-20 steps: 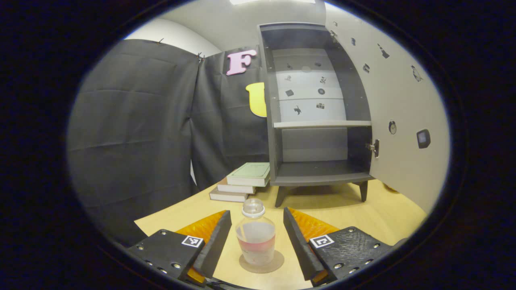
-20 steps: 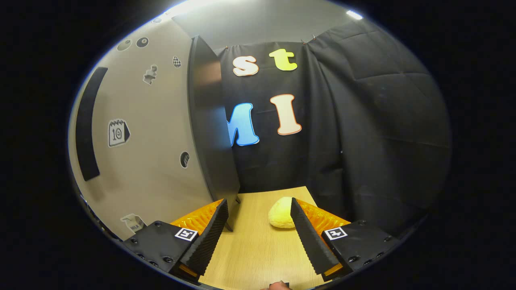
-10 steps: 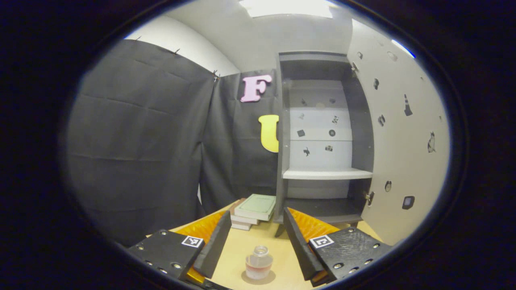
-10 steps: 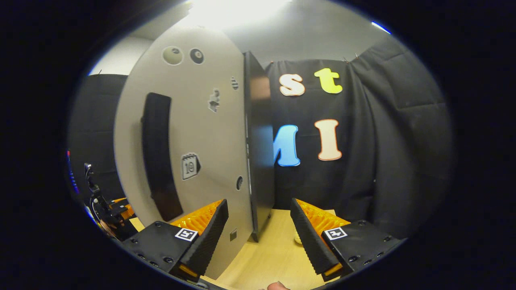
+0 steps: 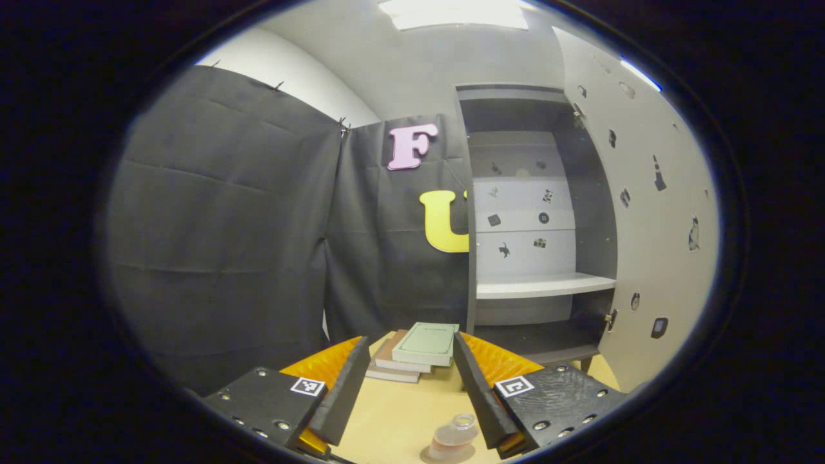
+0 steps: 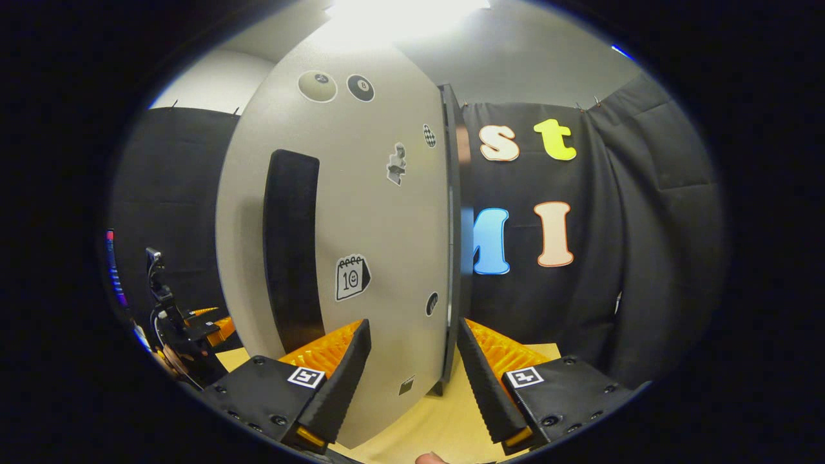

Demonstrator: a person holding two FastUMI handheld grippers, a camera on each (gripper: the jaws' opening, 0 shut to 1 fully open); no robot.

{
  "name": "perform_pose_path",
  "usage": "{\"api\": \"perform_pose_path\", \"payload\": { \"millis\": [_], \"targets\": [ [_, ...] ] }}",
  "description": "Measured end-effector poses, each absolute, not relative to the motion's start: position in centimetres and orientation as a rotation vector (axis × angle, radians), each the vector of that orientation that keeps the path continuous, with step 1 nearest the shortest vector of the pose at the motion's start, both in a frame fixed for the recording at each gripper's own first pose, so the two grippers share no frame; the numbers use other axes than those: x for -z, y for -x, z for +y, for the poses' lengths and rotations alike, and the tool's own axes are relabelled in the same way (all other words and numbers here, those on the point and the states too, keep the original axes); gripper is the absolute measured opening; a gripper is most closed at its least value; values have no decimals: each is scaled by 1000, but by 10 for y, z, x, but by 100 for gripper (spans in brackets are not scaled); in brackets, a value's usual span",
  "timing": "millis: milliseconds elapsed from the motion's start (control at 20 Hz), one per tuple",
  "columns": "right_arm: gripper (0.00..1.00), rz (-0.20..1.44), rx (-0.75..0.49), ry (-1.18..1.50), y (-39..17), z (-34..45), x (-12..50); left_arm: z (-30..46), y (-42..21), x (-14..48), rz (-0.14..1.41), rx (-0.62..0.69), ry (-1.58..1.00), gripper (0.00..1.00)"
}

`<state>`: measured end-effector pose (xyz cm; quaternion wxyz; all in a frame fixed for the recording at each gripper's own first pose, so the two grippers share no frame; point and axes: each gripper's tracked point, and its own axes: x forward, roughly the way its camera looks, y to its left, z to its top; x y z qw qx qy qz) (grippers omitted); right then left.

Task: Open the cabinet door with the right hand, grasp the bottle in the cabinet with the left hand and place it on the coaster, then close the cabinet door with the right hand.

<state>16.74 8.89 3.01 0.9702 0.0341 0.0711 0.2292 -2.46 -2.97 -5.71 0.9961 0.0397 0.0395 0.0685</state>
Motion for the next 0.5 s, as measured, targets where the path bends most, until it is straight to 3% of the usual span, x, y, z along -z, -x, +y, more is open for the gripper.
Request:
{"api": "perform_pose_path", "payload": {
  "millis": [500],
  "targets": [
    [84, 150, -548, -47, -195, 221, -30, 60, 16, 53, 70, -162, -92, 78]
  ]
}}
